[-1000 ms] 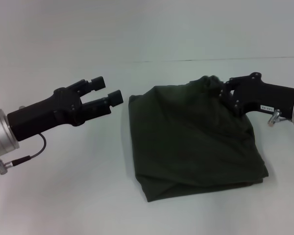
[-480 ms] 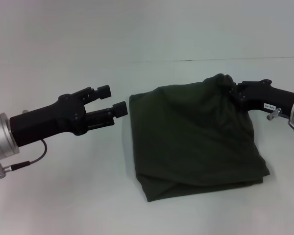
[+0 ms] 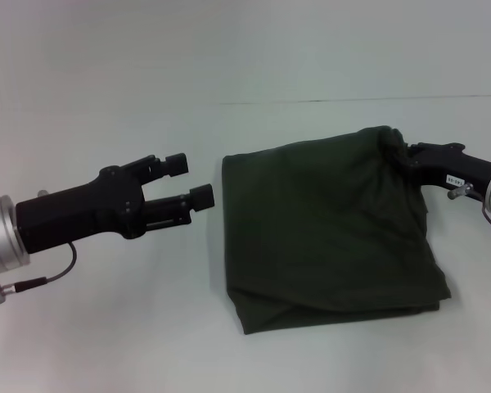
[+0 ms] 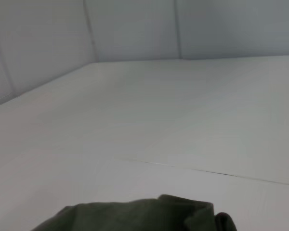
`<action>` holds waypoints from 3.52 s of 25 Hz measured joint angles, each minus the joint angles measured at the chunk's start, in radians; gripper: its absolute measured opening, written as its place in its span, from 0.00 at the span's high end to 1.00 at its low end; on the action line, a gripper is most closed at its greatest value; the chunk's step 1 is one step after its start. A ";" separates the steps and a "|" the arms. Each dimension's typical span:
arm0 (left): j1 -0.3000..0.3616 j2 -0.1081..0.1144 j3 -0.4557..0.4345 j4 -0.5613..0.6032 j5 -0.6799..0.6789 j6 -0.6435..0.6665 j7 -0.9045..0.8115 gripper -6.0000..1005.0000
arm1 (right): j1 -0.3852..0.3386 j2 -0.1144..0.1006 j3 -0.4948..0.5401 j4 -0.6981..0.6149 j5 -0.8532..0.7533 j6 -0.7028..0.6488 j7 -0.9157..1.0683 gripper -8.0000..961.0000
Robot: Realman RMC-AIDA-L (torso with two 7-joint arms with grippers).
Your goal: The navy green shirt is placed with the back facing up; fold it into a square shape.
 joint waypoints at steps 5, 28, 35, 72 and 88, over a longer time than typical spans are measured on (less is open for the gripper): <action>-0.001 0.000 0.002 0.000 0.007 0.003 0.004 0.09 | 0.000 0.001 -0.007 0.007 0.013 0.044 -0.008 0.79; 0.002 -0.007 0.003 -0.005 0.014 0.020 0.081 0.09 | -0.012 0.001 -0.069 0.107 0.288 -0.315 -0.494 0.22; 0.005 -0.013 0.002 -0.004 0.013 0.020 0.082 0.09 | 0.040 0.004 -0.099 0.174 0.296 -0.128 -0.504 0.22; 0.003 -0.013 0.007 -0.004 0.027 0.042 0.125 0.09 | -0.108 -0.004 -0.085 0.243 0.393 -0.290 -0.564 0.22; -0.014 -0.006 0.006 -0.004 0.027 0.034 0.105 0.09 | -0.139 -0.001 -0.087 0.250 0.290 -0.197 -0.582 0.22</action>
